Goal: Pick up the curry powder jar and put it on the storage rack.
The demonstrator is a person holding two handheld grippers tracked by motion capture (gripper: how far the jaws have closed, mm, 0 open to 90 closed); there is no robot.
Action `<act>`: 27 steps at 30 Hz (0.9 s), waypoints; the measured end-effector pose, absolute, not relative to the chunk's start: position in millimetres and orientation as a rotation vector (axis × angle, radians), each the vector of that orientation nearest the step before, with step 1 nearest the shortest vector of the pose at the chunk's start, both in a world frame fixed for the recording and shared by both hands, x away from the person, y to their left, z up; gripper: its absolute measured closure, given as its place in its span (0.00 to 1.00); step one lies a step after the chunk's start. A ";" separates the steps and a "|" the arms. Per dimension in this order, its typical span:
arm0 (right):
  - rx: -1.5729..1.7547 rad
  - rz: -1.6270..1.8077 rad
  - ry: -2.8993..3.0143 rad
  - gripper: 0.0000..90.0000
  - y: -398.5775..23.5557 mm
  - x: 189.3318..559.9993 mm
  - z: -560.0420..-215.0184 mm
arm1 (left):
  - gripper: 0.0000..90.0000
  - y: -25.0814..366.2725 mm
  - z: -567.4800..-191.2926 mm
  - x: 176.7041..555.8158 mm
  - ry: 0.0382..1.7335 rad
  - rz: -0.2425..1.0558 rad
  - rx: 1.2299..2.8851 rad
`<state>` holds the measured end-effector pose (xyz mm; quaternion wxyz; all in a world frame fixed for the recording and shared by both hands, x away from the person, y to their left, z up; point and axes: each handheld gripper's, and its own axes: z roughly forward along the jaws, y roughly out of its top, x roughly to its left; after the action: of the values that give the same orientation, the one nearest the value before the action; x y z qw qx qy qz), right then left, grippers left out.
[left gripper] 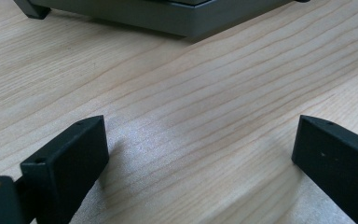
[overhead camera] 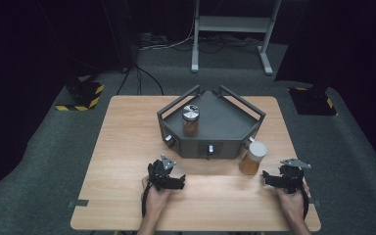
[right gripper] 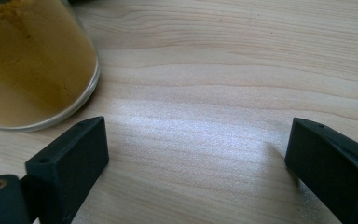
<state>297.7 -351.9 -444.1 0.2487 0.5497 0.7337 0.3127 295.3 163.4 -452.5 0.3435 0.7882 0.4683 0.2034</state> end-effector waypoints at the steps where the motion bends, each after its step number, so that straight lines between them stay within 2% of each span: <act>1: 1.498 0.852 2.000 0.06 -351.9 297.8 -444.0 | 0.04 163.4 -452.5 295.3 1.217 0.528 2.048; 27: 1.345 1.007 2.142 0.07 -347.3 283.0 -429.9 | 0.04 163.5 -452.5 295.4 1.217 0.528 2.048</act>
<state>283.0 -347.3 -429.9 0.2080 0.4833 0.7696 0.3617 295.4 163.5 -452.5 0.3437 0.7882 0.4683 0.2033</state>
